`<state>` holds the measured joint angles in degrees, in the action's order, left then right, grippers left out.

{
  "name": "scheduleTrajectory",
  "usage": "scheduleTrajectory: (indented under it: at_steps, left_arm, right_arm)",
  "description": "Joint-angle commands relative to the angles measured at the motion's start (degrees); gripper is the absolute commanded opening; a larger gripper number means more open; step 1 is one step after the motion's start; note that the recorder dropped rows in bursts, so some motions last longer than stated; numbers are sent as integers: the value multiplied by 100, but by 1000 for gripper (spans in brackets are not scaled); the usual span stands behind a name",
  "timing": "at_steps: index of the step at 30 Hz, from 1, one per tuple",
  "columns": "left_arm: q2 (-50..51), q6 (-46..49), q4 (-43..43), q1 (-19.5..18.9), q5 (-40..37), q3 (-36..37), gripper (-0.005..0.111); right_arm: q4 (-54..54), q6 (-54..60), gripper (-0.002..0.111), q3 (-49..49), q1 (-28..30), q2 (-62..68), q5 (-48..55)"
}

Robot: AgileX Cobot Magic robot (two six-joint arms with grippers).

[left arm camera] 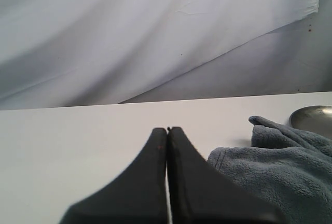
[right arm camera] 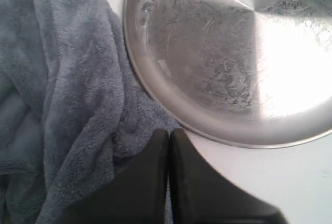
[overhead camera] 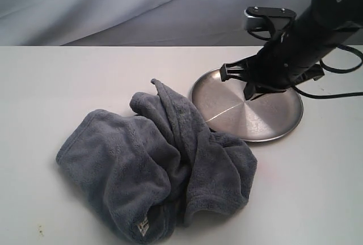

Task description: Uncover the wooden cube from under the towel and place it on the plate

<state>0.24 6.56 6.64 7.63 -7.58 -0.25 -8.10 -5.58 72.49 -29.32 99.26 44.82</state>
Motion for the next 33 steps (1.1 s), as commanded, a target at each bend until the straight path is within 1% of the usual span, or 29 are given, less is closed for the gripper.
scheduleTrajectory:
  at_steps: [1, 5, 13, 20, 27, 33]
  left_arm:
    - [-24, -14, 10, 28, 2, 25, 0]
    - [-24, -14, 10, 28, 2, 25, 0]
    - [-24, -14, 10, 28, 2, 25, 0]
    - [-24, -14, 10, 28, 2, 25, 0]
    - [-24, -14, 10, 28, 2, 25, 0]
    - [-24, -14, 10, 28, 2, 25, 0]
  right_arm:
    - [659, -396, 0, 694, -212, 497, 458]
    - [753, -525, 0, 1301, -265, 967, 690]
    - [810, -671, 0, 2197, -269, 1637, 712]
    - [810, -840, 0, 2774, -327, 2036, 238]
    - [810, -828, 0, 3194, -743, 2257, -587]
    - [810, -642, 0, 3433, -1223, 2428, -717]
